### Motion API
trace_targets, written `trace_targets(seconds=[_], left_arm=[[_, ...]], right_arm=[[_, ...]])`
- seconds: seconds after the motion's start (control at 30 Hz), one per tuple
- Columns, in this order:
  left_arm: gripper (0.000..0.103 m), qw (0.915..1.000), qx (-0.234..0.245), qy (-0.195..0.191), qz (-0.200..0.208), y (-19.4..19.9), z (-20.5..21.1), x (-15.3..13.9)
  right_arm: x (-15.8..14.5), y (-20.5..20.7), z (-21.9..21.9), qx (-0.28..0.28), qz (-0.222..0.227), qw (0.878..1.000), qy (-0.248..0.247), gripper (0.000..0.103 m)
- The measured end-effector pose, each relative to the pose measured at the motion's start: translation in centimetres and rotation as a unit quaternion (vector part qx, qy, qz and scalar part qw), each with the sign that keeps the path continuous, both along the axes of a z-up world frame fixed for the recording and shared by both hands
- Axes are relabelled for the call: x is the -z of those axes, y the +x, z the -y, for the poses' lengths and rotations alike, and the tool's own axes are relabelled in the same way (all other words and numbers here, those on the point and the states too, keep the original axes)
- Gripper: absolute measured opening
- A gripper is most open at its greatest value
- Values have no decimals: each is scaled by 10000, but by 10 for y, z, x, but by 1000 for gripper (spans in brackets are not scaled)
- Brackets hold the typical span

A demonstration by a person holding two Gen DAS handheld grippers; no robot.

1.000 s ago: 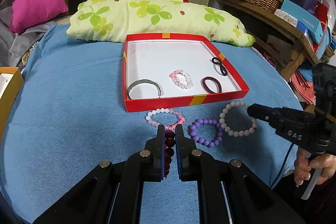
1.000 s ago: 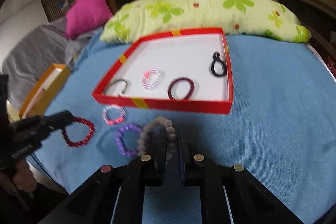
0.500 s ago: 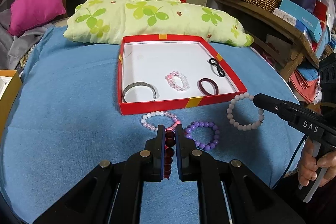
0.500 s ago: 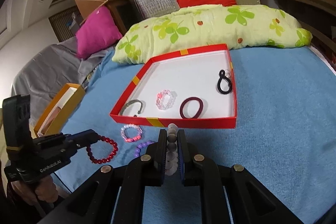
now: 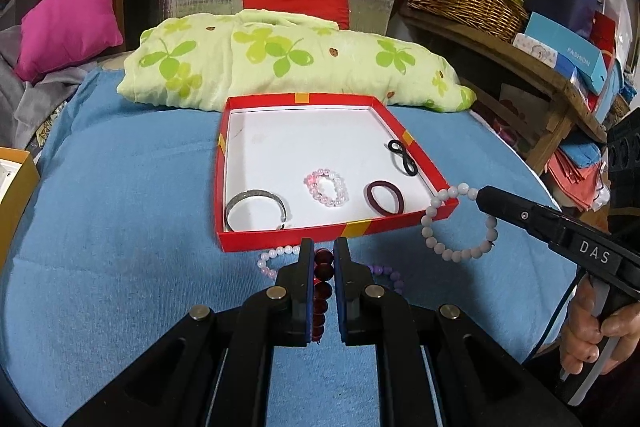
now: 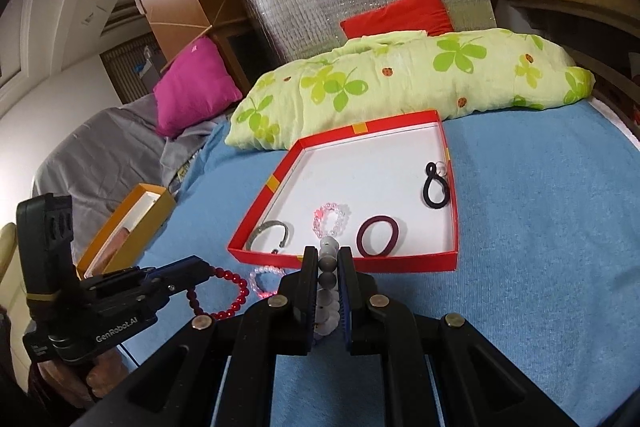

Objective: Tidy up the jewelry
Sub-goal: 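Carry both bracelets into the red box and open both grippers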

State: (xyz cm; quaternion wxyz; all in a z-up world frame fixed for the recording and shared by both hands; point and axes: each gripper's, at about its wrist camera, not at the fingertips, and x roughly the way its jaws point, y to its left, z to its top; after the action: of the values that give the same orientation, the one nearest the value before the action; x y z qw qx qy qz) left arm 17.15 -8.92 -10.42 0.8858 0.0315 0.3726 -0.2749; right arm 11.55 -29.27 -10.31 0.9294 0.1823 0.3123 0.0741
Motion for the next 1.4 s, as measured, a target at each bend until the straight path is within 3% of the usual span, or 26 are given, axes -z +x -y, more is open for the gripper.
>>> trace_targets(seconds=[0.37, 0.97, 1.4], left_arm=[[10, 10000, -72, 35, 36, 5, 7, -2], [10, 9967, -504, 464, 444, 13, 9, -9], [10, 9937, -609, 717, 613, 24, 22, -9]], right_arm=[[-7, 7, -6, 56, 54, 10000, 48, 11], [-6, 16, -16, 76, 59, 10000, 18, 11], [-12, 57, -1, 450, 241, 9987, -78, 11]])
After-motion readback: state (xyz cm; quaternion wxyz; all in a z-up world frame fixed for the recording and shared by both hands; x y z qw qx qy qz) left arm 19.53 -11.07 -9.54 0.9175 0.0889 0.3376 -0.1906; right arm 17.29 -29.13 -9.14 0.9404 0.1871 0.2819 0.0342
